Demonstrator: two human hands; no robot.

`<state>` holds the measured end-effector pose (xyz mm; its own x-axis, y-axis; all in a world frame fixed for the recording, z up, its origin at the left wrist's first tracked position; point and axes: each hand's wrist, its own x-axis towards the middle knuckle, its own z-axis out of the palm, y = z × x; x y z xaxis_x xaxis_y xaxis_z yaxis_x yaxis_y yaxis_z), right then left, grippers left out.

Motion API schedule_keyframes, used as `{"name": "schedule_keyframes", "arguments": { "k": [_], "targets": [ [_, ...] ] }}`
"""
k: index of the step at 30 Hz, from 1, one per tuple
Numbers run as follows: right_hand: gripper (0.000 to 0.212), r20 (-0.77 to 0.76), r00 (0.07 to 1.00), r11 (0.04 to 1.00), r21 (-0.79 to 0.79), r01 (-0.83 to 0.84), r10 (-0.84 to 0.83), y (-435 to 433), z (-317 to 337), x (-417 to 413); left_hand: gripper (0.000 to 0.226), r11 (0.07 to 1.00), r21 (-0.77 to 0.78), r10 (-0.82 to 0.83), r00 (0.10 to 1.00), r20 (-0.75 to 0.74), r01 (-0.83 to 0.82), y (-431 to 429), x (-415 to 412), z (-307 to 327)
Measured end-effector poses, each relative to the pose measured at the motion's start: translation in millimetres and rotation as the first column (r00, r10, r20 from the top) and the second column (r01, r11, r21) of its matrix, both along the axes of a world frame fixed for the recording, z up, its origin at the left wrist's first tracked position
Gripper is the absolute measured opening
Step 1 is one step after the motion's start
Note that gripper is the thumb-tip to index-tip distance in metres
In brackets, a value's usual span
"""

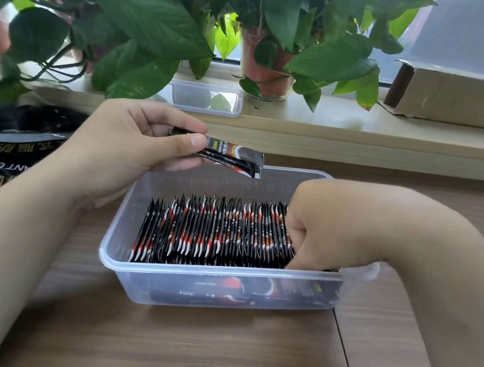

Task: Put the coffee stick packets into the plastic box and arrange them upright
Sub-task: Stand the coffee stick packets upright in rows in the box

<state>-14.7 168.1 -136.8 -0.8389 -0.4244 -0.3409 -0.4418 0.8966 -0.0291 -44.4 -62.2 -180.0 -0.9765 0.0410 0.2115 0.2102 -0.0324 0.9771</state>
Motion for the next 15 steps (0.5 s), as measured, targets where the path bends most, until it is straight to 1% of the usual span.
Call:
{"name": "schedule_keyframes", "arguments": {
  "k": [1, 2, 3, 5, 6, 7, 8, 9, 10, 11, 13, 15],
  "targets": [
    [0.038, 0.021, 1.0, 0.999, -0.038, 0.024, -0.023, 3.4, 3.7, -2.8, 0.021, 1.0, -0.002, -0.002, 1.0, -0.008, 0.002, -0.1, 0.5, 0.2],
    [0.041, -0.005, 0.999, 0.989, -0.139, 0.049, -0.05, 9.3, 7.3, -4.0, 0.019, 1.0, -0.001, -0.007, 1.0, -0.018, 0.007, 0.1, 1.3, 0.5],
    [0.042, -0.082, 0.994, 0.967, -0.249, 0.046, -0.068, 12.9, 10.9, -6.5, 0.018, 1.0, 0.0, -0.017, 0.999, -0.03, 0.017, 0.6, 2.5, 1.0],
    [0.036, -0.265, 0.958, 0.87, -0.493, -0.036, -0.111, 15.6, 9.4, -11.3, 0.019, 0.999, -0.002, -0.048, 0.997, -0.061, 0.048, 2.6, 6.1, 2.0],
    [0.031, -0.369, 0.918, 0.798, -0.592, -0.113, -0.143, 14.1, 6.4, -12.4, 0.022, 0.998, -0.006, -0.063, 0.995, -0.075, 0.062, 3.4, 7.7, 2.5],
    [0.025, -0.464, 0.869, 0.729, -0.653, -0.203, -0.174, 9.6, 3.7, -12.0, 0.024, 0.997, -0.011, -0.077, 0.993, -0.085, 0.076, 4.0, 9.0, 2.5],
    [0.02, -0.529, 0.829, 0.691, -0.668, -0.275, -0.181, 4.5, 0.7, -12.6, 0.025, 0.996, -0.018, -0.089, 0.992, -0.092, 0.087, 3.7, 9.8, 3.2],
    [0.018, -0.573, 0.802, 0.682, -0.655, -0.325, -0.168, -0.5, -2.3, -12.8, 0.025, 0.995, -0.029, -0.099, 0.99, -0.099, 0.097, 3.6, 10.5, 3.6],
    [0.02, -0.589, 0.796, 0.681, -0.64, -0.355, -0.139, -3.6, -6.1, -13.6, 0.025, 0.994, -0.04, -0.108, 0.988, -0.107, 0.104, 3.3, 11.1, 4.3],
    [0.023, -0.572, 0.813, 0.675, -0.643, -0.362, -0.109, -5.6, -9.3, -14.8, 0.025, 0.993, -0.049, -0.117, 0.986, -0.117, 0.112, 2.7, 11.6, 5.0],
    [0.024, -0.491, 0.868, 0.651, -0.683, -0.331, -0.074, -7.7, -13.0, -15.8, 0.023, 0.99, -0.056, -0.136, 0.981, -0.136, 0.129, 2.4, 12.7, 6.2],
    [0.025, -0.46, 0.885, 0.634, -0.705, -0.319, -0.067, -9.0, -16.3, -16.0, 0.02, 0.987, -0.063, -0.155, 0.977, -0.147, 0.147, 2.8, 13.2, 6.8]
  ]
}}
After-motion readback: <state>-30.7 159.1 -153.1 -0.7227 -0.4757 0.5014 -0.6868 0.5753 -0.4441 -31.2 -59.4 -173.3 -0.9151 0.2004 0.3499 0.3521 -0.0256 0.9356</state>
